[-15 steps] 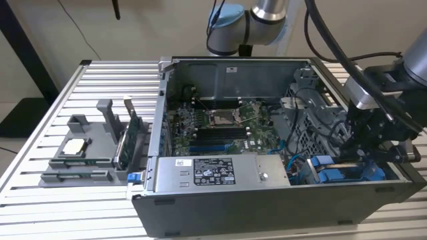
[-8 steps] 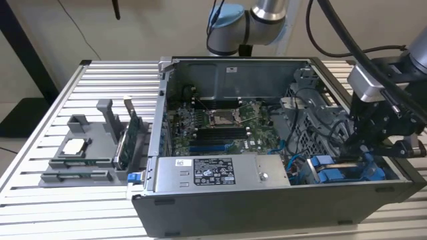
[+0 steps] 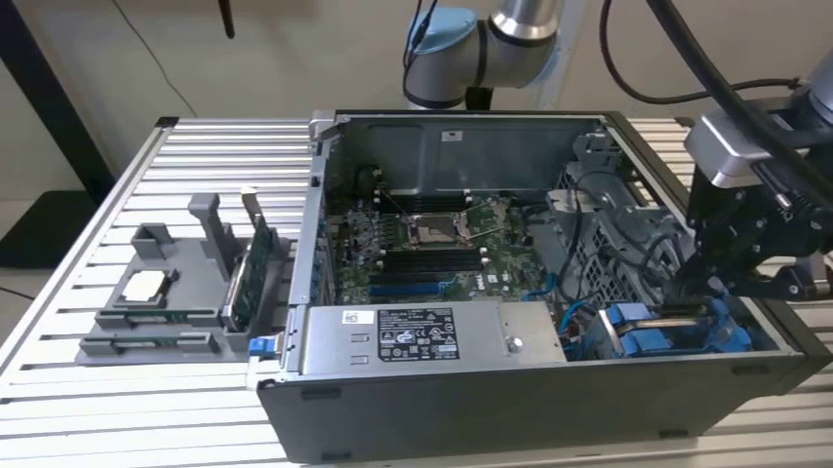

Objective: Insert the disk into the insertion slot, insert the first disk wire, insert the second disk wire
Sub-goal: 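Insert the second disk wire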

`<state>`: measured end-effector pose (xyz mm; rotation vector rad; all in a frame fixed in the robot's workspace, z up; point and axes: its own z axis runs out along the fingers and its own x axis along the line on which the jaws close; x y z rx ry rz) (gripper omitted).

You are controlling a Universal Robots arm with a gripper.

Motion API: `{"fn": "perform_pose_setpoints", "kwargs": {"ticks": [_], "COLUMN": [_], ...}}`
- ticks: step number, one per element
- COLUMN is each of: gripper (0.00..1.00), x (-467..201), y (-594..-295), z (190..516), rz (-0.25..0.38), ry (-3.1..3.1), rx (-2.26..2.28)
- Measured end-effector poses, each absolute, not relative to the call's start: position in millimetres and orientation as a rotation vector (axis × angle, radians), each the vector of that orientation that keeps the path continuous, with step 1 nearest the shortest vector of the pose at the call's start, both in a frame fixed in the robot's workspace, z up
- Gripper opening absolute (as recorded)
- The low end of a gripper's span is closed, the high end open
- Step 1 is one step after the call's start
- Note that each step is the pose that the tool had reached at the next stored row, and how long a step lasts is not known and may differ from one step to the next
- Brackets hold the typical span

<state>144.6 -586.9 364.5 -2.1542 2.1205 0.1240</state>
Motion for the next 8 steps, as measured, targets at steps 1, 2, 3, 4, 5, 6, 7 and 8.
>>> {"fn": "perform_pose_setpoints", "kwargs": {"ticks": [1, 2, 3, 4, 5, 6, 7, 8], "gripper": [0.24, 0.24, 0.24, 0.24, 0.24, 0.24, 0.24, 0.24], "x": [144.6, 144.6, 144.7, 144.6, 144.7, 144.7, 144.6, 144.6], "y": [-586.9, -587.0, -586.9, -586.9, -586.9, -586.9, -586.9, -586.9], "z": [365.1, 365.4, 365.7, 365.9, 366.0, 366.0, 366.0, 366.0], "rz": [0.124, 0.124, 0.124, 0.124, 0.123, 0.123, 0.123, 0.123], "ry": [2.12, 2.12, 2.12, 2.121, 2.121, 2.121, 2.121, 2.121], "rx": [-2.154, -2.154, -2.154, -2.154, -2.155, -2.155, -2.155, -2.155]}}
